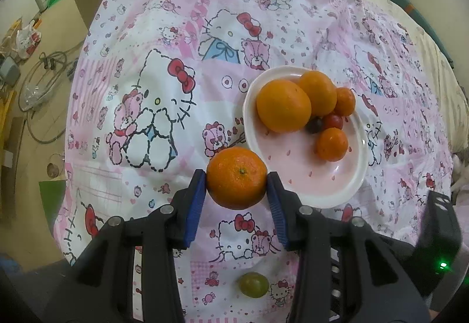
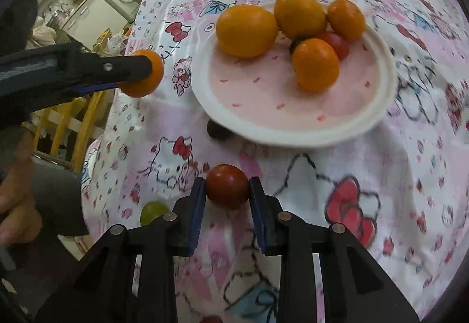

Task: Organize fruits
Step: 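Grasp the red cherry tomato with the right tool while the left tool holds the tangerine, then carry tangerine and tomato over the plate and open both tools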

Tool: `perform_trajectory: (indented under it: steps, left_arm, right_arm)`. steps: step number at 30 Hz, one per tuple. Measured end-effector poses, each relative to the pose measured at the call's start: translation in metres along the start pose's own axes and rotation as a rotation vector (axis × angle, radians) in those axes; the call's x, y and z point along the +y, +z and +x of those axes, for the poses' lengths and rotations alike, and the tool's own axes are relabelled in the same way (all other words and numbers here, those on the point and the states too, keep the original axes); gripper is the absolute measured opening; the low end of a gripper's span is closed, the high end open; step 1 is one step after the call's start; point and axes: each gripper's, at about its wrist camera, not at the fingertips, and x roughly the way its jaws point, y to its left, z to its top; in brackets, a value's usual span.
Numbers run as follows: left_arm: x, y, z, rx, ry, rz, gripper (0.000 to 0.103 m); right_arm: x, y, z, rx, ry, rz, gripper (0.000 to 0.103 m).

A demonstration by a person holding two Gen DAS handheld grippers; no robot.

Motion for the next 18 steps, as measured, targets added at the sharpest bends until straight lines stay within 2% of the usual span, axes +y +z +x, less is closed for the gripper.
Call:
perform_trajectory:
  steps: [6, 11, 18]
  left_arm:
    - [-0.012, 0.000, 0.001, -0.004, 0.002, 0.015, 0.038]
    - [-0.029, -0.001, 0.000, -0.014, 0.001, 0.047, 0.038]
    - [-0.047, 0.002, -0.007, -0.072, 0.016, 0.092, 0.038]
  right_arm:
    - [-0.021, -0.006, -0.034, -0.066, 0.000, 0.052, 0.031]
    - [-0.044, -0.005, -0.069, -0.156, -0.016, 0.112, 0.031]
    - [-0.072, 0.005, -0.112, -0.275, -0.018, 0.177, 0.031]
